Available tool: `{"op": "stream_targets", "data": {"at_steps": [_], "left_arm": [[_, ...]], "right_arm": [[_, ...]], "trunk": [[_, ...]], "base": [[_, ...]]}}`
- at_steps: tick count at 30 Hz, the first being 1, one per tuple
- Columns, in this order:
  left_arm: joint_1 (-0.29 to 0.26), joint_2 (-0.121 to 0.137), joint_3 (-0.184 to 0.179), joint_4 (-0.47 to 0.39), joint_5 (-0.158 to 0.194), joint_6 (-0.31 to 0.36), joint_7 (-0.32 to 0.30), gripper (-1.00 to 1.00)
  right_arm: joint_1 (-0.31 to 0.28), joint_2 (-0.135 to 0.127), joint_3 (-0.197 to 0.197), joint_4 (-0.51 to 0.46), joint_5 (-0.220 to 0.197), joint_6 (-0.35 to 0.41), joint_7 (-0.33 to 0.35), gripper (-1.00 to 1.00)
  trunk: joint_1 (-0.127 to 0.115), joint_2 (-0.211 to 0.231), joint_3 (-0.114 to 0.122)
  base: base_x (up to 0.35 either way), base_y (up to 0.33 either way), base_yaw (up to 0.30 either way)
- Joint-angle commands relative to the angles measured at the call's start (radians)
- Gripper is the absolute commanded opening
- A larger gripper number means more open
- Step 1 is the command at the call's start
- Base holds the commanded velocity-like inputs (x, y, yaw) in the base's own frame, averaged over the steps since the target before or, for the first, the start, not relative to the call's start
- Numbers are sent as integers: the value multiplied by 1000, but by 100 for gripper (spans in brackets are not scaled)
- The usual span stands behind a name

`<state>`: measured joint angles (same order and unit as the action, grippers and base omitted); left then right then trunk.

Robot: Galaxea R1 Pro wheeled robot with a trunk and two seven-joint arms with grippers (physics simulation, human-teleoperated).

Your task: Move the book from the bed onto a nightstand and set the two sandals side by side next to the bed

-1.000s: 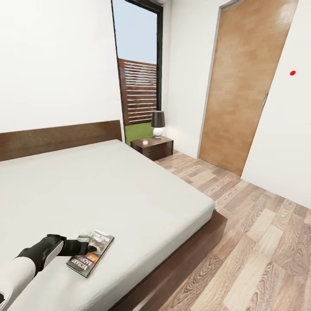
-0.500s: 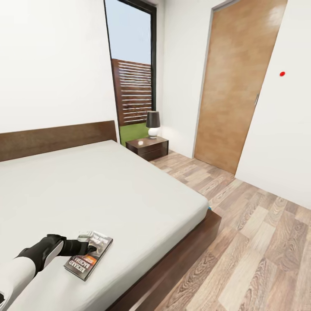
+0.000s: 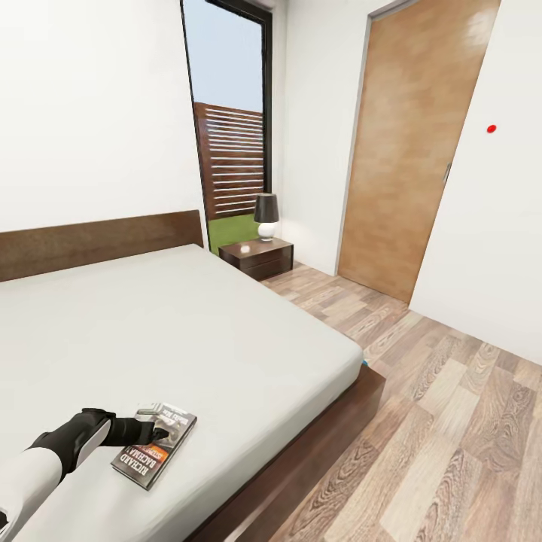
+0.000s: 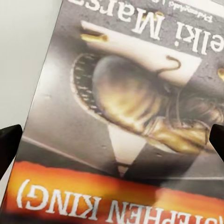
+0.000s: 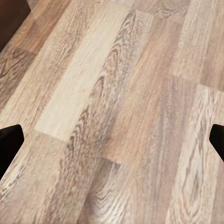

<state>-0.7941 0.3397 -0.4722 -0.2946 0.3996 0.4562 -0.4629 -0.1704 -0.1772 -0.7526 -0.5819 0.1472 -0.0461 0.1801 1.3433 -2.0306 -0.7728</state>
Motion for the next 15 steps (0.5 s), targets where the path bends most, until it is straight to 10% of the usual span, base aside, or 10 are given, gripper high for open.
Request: {"op": "stream_targets", "data": {"at_steps": [1,15], "left_arm": [[0,1,-4,-2,7,7,0,100],[0,1,-4,-2,7,6,0,100]], "right_arm": [[-1,1,-8,1,11,-4,9,100],[-1,1,-8,1,10,-4,9,100]], "trunk": [[0,0,-1],[0,0,-1]], "base": [[0,0,-2],[0,0,0]]}}
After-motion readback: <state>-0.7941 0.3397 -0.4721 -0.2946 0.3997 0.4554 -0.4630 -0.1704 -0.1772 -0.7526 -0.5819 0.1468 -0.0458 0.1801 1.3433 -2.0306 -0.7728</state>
